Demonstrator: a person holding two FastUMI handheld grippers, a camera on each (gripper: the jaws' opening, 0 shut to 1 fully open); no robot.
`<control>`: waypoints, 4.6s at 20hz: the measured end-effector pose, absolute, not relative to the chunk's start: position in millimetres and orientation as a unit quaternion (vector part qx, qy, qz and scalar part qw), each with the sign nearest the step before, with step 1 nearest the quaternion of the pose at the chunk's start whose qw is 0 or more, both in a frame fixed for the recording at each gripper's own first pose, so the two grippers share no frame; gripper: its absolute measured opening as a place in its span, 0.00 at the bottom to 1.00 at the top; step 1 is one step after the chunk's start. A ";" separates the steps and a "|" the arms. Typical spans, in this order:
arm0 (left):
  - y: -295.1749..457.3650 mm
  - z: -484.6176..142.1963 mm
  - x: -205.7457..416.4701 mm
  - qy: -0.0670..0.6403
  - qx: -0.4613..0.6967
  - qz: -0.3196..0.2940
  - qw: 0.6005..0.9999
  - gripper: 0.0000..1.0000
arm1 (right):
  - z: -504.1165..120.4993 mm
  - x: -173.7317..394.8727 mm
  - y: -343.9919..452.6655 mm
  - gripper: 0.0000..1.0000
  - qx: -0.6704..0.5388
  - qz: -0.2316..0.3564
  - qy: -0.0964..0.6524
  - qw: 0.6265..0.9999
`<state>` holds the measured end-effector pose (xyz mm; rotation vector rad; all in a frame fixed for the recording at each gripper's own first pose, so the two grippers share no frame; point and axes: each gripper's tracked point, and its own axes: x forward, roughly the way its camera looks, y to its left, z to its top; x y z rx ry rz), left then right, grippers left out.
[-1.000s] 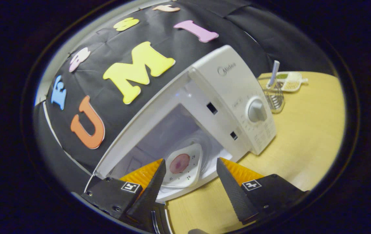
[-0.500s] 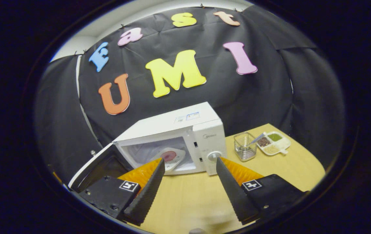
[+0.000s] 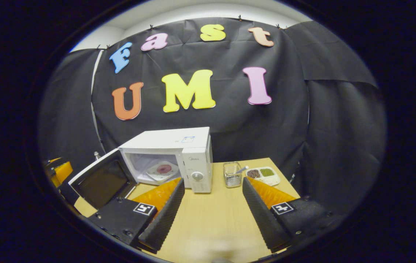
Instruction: Open the microwave oven with the left hand, put the food in, and close the microwave oven.
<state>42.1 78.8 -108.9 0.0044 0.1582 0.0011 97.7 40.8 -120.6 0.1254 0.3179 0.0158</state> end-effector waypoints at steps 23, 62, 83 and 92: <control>237.8 -211.4 39.1 0.135 -0.005 0.102 0.986 0.00 | -101.8 29.8 12.2 1.00 0.090 -0.055 0.188 0.976; -67.0 -244.8 126.1 0.160 0.004 -0.158 0.974 0.00 | -83.6 36.9 -30.0 0.92 0.095 -0.065 0.189 0.975; -135.7 -246.7 250.2 0.156 0.002 -0.127 0.980 0.00 | -94.9 57.3 -84.4 1.00 0.083 -0.040 0.211 0.973; -140.6 -248.1 269.8 0.155 0.000 -0.100 0.983 0.00 | -99.9 57.1 -103.3 1.00 0.085 -0.043 0.218 0.971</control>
